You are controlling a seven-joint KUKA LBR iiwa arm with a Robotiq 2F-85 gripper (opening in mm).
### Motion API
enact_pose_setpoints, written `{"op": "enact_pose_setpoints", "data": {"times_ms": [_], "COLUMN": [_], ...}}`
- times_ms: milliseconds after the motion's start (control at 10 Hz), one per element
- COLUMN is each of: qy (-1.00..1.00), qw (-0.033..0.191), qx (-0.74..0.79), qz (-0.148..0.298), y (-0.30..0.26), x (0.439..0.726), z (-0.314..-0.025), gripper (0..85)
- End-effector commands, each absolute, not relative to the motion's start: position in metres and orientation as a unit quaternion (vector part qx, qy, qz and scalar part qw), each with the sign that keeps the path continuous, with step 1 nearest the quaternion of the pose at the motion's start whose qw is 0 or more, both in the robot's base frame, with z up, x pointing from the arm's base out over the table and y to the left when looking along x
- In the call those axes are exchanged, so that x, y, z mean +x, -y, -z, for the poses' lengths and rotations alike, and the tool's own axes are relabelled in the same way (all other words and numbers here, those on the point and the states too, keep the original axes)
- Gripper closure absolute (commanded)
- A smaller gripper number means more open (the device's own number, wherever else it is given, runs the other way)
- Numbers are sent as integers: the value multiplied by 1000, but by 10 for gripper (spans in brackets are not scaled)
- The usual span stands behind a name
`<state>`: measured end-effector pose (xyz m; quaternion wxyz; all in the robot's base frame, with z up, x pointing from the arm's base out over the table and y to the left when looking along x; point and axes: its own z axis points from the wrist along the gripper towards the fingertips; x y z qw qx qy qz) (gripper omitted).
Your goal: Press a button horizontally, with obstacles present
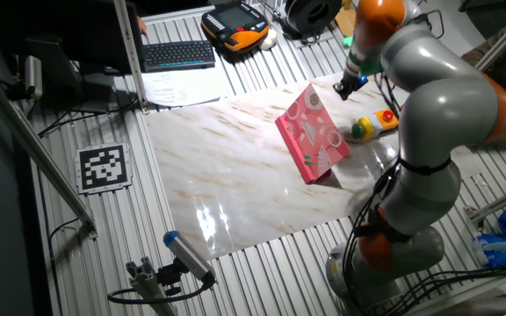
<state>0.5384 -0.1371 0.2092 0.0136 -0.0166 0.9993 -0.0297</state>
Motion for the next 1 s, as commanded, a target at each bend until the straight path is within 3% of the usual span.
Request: {"op": "enact_pose_setpoints", "data": {"times_ms": [0,300,900], "qy": [-999,-997,-999], "qw": [21,20,13], "qx": [-27,-39,-40], "qz": [41,58,29], "y": [139,145,157], "x": [532,525,521], "z": [-201,-182,-139], "gripper": [850,850,850]}}
